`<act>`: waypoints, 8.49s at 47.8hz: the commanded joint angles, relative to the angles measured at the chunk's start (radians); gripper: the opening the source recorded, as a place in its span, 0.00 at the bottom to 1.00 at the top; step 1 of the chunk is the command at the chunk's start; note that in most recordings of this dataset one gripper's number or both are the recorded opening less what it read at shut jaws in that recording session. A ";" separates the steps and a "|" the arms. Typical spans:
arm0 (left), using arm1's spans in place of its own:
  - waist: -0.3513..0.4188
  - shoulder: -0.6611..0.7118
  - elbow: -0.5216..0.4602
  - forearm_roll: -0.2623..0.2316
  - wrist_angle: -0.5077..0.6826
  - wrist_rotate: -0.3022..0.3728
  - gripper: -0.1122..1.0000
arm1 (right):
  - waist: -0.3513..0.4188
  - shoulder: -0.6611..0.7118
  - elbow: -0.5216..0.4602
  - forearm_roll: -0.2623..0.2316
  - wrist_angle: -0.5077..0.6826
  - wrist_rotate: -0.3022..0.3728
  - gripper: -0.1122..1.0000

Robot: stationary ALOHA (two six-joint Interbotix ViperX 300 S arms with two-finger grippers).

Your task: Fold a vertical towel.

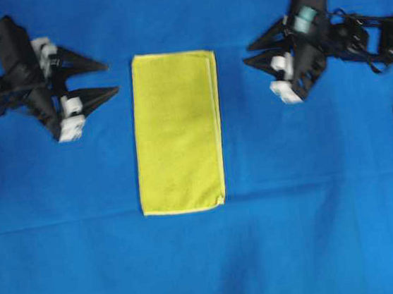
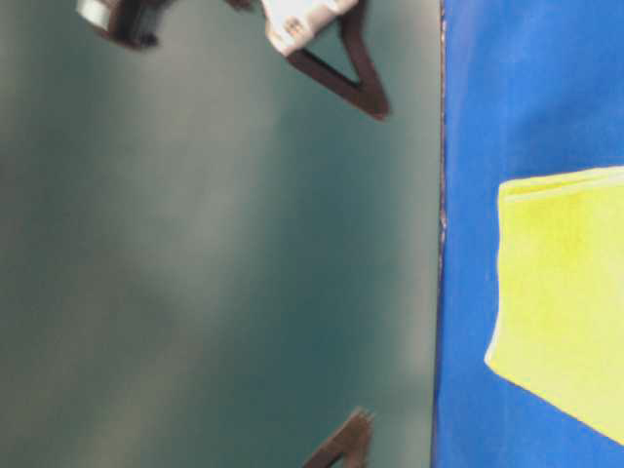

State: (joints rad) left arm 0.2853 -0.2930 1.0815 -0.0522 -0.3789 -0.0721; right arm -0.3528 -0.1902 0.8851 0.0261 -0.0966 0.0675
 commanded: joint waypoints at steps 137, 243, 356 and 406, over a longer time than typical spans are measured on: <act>0.169 0.321 -0.235 0.018 -0.077 0.184 0.15 | -0.141 0.225 -0.190 -0.094 -0.106 0.003 0.14; -0.413 0.365 -0.160 0.011 -0.051 -0.058 0.79 | 0.417 0.204 -0.054 -0.021 -0.046 0.084 0.60; -0.316 -1.146 0.204 0.017 0.661 0.057 0.69 | 0.290 -1.135 0.370 -0.129 0.356 0.124 0.59; -0.316 -1.144 0.204 0.018 0.663 0.058 0.69 | 0.290 -1.129 0.373 -0.127 0.357 0.124 0.59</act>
State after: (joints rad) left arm -0.0353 -1.4450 1.2962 -0.0368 0.2899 -0.0138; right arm -0.0598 -1.3330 1.2701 -0.1028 0.2715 0.1902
